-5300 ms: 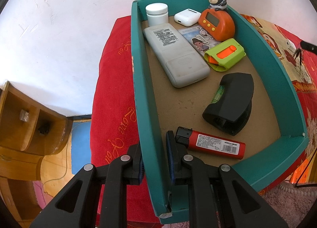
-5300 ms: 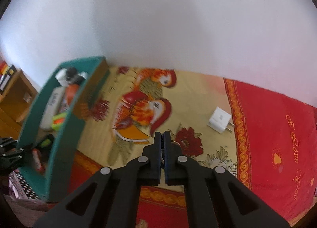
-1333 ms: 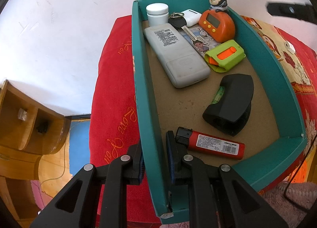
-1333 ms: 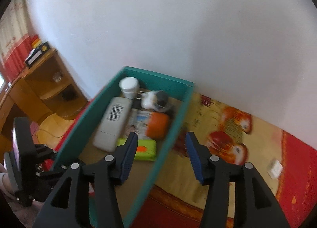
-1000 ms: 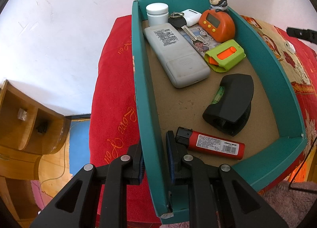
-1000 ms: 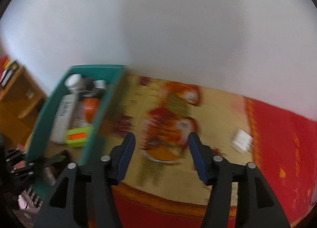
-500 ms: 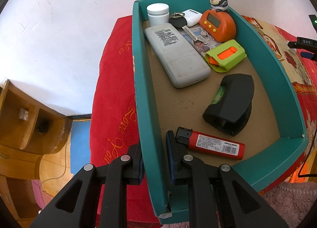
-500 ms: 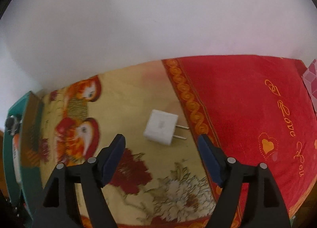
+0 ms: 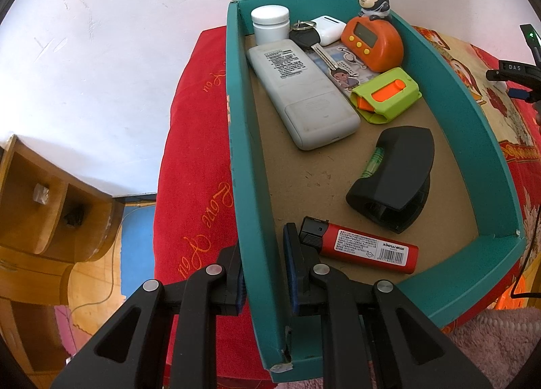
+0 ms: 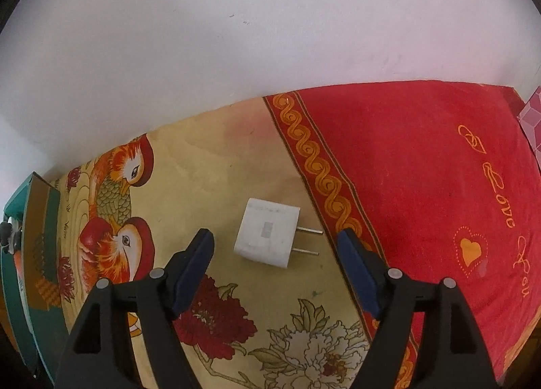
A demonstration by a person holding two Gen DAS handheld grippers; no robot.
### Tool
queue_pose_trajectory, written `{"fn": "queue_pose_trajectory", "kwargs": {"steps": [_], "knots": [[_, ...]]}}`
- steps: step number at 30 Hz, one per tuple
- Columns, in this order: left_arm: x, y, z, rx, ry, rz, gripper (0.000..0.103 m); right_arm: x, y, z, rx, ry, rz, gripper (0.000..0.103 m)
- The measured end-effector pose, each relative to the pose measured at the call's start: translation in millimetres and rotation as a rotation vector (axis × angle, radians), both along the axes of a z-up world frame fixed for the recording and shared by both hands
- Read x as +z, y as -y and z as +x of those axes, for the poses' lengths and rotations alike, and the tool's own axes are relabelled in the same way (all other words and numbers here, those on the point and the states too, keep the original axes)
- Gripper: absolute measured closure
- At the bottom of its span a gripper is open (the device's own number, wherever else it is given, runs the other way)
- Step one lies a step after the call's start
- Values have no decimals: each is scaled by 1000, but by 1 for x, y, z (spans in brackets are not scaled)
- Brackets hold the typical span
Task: Organize objects
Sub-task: 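Close the right tool on the white plug charger, then lift the charger and carry it into the tray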
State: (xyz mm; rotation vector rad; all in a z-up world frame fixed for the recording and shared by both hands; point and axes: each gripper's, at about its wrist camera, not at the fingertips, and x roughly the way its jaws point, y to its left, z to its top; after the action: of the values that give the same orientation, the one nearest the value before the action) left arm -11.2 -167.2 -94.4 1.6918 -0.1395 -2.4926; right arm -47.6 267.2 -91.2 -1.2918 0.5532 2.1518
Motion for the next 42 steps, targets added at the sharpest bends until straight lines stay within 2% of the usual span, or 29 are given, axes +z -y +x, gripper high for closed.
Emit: {"fn": "queue_pose_trajectory", "kwargs": {"steps": [5,8,15,19,22,25,30,34,36,39,42], "knots": [[0,0,0,-1,0,-1,85,2,8,2,-2,21,57,39],[0,0,0,-1,0,-1,85,5,10,5,-2,11,61,55],[0,-1,0,-3,-1,-4,85,10,18,15,1,-12,41,55],[-1,-1,0,-4,0,-4,85,28,40,21,58,-49,61,55],[-1,-1,-1,-3,0,-2,85,54,73,25,166,-96,76,55],[0,-1,-1,-1,0,4,85,76,113,11,298,-116,81,55],[0,-1,0,0,0,9,85,97,209,-1,612,-125,28,55],[0,0,1,0,-2,17,85,91,263,7,839,-95,-21,55],[0,1,1,0,-3,24,85,82,289,6,958,-48,-8,55],[1,6,0,4,-3,44,85,73,318,20,1071,29,32,55],[2,10,-1,9,2,66,85,61,329,27,1116,100,63,55]]}}
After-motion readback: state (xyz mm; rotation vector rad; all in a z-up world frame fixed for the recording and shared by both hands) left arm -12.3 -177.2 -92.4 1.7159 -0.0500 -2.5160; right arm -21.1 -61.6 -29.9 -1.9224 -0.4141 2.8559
